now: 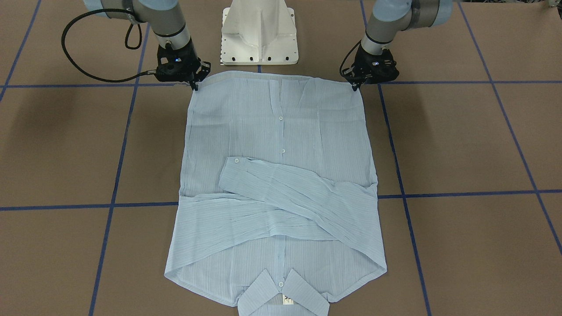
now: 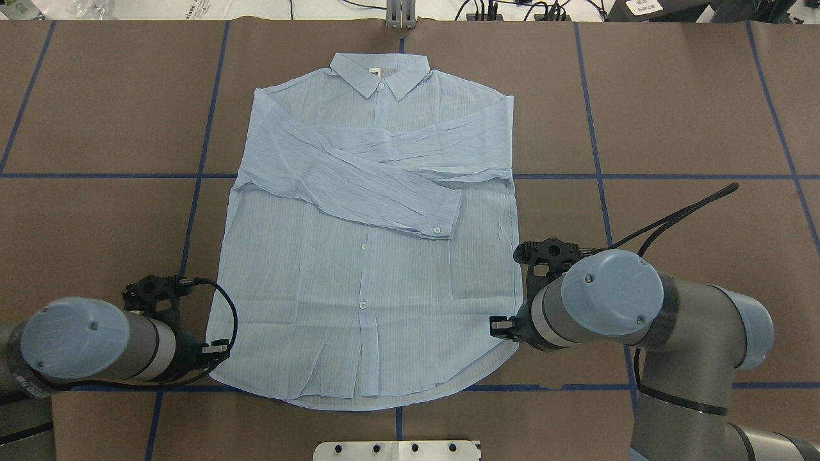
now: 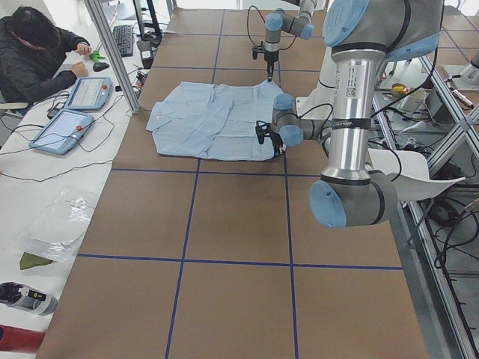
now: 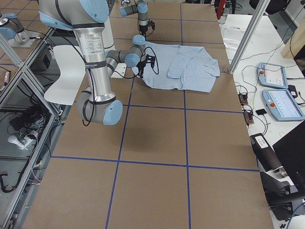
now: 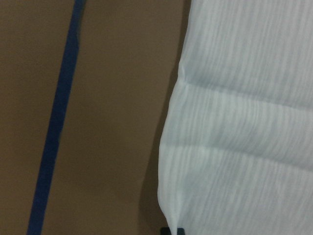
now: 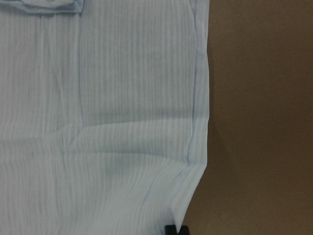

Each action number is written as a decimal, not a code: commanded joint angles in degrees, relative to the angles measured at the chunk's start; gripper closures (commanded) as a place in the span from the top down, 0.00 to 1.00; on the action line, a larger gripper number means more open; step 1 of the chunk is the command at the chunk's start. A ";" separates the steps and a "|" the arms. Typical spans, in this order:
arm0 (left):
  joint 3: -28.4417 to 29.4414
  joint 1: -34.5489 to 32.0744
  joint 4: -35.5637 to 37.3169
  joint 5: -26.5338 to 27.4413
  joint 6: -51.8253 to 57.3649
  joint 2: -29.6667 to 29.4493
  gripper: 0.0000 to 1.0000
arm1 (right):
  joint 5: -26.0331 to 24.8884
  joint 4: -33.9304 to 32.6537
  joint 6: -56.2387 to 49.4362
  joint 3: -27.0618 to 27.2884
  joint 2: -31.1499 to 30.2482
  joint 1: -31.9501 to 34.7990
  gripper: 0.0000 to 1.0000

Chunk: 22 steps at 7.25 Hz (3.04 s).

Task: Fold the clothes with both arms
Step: 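Grasp the hem corners with both grippers and lift slightly, then lift the hem with both grippers and fold it toward the collar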

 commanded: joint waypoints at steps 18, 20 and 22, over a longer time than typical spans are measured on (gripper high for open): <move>-0.71 -20.30 -0.50 -9.91 17.10 -4.78 0.00 | 10.20 0.00 -4.66 -1.21 3.11 17.04 0.00; 6.11 -24.44 -0.50 -12.01 17.21 -13.19 0.00 | 10.64 0.00 -4.58 -5.50 7.59 21.69 0.00; 11.58 -29.10 -0.59 -12.47 19.99 -18.40 0.00 | 10.99 1.48 -4.49 -9.20 10.76 24.25 0.00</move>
